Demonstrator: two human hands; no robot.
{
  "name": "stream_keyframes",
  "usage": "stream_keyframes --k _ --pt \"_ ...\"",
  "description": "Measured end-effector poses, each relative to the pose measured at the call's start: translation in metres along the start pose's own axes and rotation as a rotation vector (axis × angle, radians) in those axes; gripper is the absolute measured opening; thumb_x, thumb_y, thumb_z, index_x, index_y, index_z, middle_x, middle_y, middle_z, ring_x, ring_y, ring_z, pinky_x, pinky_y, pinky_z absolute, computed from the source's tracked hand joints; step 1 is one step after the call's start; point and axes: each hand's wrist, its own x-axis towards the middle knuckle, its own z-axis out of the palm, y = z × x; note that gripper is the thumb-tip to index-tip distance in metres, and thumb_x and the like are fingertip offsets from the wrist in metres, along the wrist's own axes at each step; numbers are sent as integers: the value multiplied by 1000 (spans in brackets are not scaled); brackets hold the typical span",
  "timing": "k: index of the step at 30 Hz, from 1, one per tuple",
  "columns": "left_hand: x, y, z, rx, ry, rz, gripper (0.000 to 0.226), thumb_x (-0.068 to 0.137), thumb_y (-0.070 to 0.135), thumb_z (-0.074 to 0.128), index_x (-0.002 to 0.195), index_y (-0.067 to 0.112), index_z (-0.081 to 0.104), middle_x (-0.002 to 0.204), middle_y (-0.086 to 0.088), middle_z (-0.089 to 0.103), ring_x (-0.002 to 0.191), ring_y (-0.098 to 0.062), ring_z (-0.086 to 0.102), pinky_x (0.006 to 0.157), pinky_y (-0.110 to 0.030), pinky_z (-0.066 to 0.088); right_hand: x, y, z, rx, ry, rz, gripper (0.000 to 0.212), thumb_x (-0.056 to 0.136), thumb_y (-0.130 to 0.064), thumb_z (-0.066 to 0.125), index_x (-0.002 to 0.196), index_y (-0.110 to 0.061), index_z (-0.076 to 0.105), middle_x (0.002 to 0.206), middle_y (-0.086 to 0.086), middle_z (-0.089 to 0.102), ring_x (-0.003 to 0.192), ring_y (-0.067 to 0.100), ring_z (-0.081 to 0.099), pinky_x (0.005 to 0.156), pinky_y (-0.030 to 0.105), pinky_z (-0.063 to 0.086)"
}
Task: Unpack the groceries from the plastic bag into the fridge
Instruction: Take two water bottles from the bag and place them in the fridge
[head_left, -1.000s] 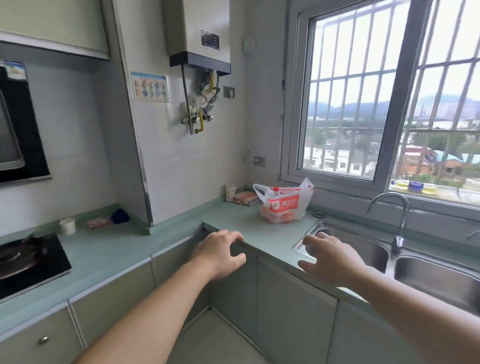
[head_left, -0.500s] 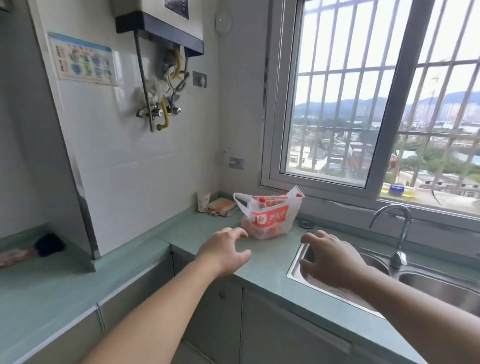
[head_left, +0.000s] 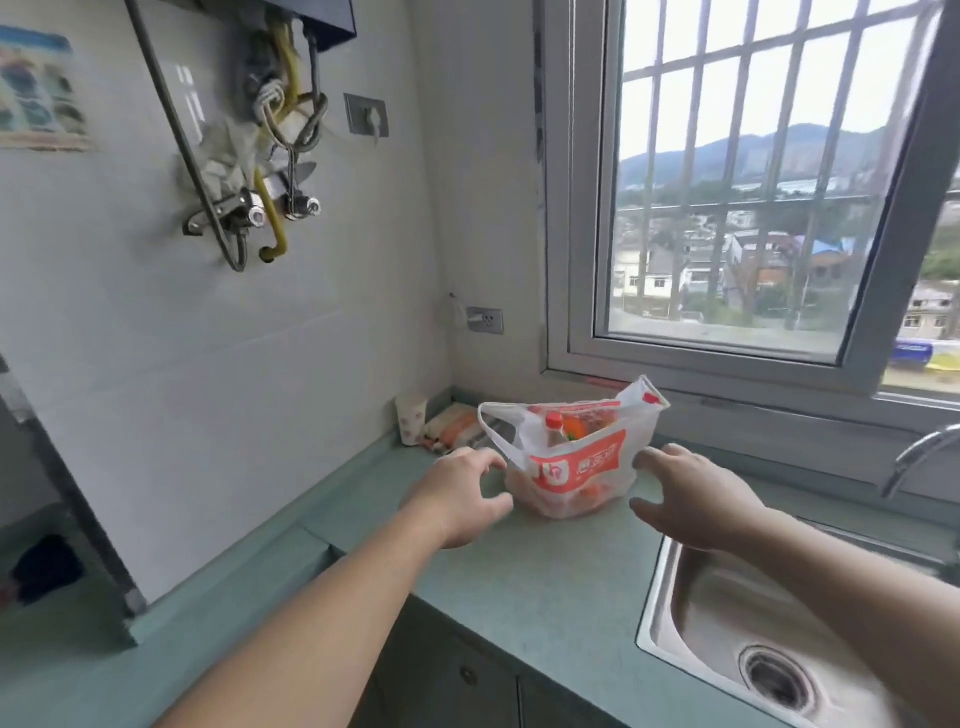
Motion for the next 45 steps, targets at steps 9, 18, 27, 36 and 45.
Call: stream_keyframes --k 9,18,27,36,45 --pt "152 -27 24 -34 -63 130 43 83 41 59 125 29 56 127 4 57 114 -18 54 92 -28 45 111 12 28 -52 13 72 45 84 -48 54 126 -34 48 123 -8 54 109 16 58 79 28 46" --pt "282 -48 56 -35 -175 312 52 85 45 57 134 33 47 131 6 56 117 -17 54 94 -33 46 186 14 43 -158 -37 240 47 83 -47 52 128 -37 49 128 -8 53 114 19 55 86 33 48" --pt "329 -34 108 -18 -287 411 53 90 50 53 139 37 39 141 7 48 121 -20 51 91 -43 54 230 46 73 -133 -83 284 39 85 -45 53 121 -32 52 126 -9 53 111 16 56 80 30 48" --pt "352 -13 144 293 -293 451 29 98 48 43 108 23 54 98 1 54 93 -22 60 74 -30 50 304 67 106 -21 -90 182 30 94 -36 50 120 -24 57 122 -5 61 101 17 61 63 25 46" --pt "355 1 166 300 -159 412 20 99 34 39 106 22 54 92 -1 54 77 -19 50 63 -29 43 363 115 134 -506 -402 -36 38 83 -8 44 117 -20 58 118 6 57 108 26 53 88 42 45"
